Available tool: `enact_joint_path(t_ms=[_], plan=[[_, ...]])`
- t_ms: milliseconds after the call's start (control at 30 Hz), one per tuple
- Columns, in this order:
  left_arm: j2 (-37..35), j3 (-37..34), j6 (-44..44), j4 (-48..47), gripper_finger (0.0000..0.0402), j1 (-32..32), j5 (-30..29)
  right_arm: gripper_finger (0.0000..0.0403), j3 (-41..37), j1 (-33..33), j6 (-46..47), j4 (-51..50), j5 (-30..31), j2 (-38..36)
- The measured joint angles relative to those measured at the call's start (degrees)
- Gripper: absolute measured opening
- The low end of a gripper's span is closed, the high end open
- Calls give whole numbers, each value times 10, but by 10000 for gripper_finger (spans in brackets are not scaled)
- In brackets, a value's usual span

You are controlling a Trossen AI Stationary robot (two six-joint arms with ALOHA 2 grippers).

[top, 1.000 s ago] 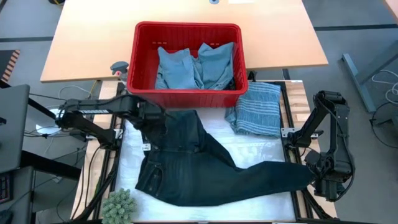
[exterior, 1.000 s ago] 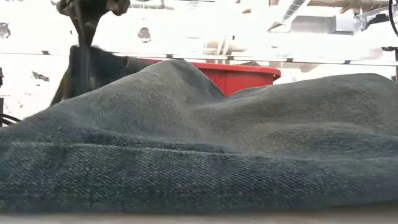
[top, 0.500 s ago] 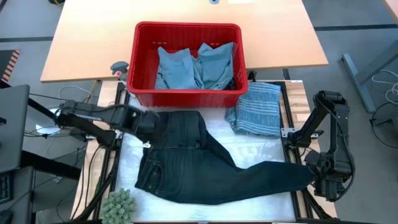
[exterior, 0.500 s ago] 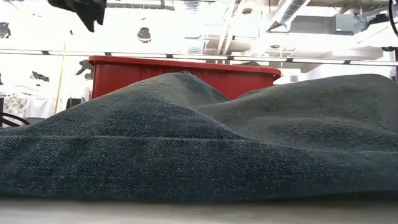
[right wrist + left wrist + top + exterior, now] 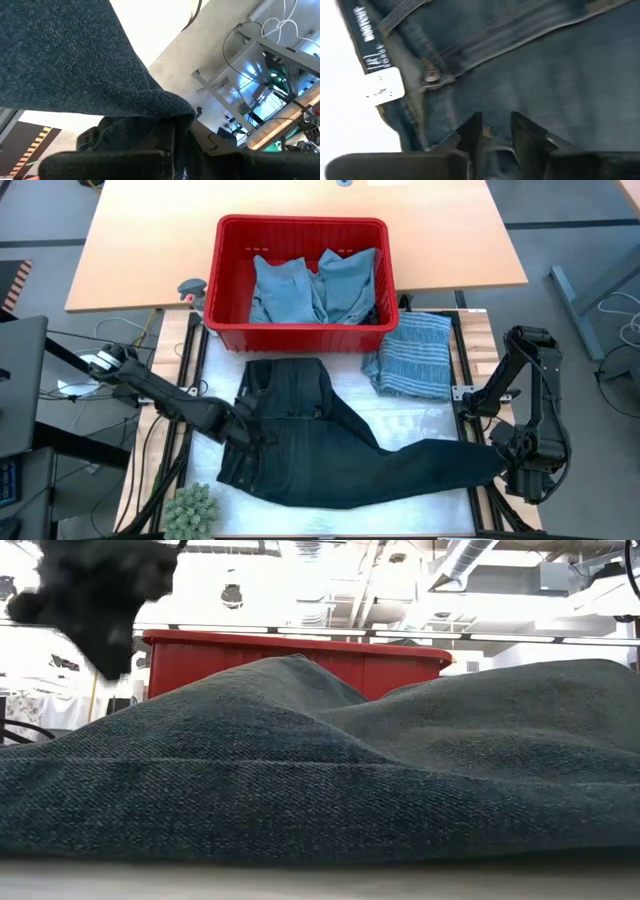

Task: Fold Laundry from Bin
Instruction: Fold the black pants

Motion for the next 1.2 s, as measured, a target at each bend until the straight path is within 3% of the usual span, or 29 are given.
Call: enact_joint_path(t_ms=[233, 467, 633, 700, 900, 1100, 1200], plan=[[0, -126, -70, 107, 8, -13, 51, 48, 0, 0, 0, 4, 1, 0], [-5, -204, -126, 155, 2, -39, 191, 47, 0, 0, 0, 10, 2, 0], [-5, -216, -156, 171, 0, -70, 213, 48, 7, 0, 0, 12, 9, 0], [-5, -216, -160, 171, 0, -78, 213, 48, 23, 0, 0, 0, 39, 0], [-4, -217, -161, 171, 0, -82, 215, 50, 79, -2, 4, -9, 213, -17], [-3, -218, -155, 175, 0, -82, 208, 66, 135, -13, -13, -9, 279, -48], [-3, -218, -137, 175, 0, -82, 212, 73, 154, -13, -35, -8, 256, -68]])
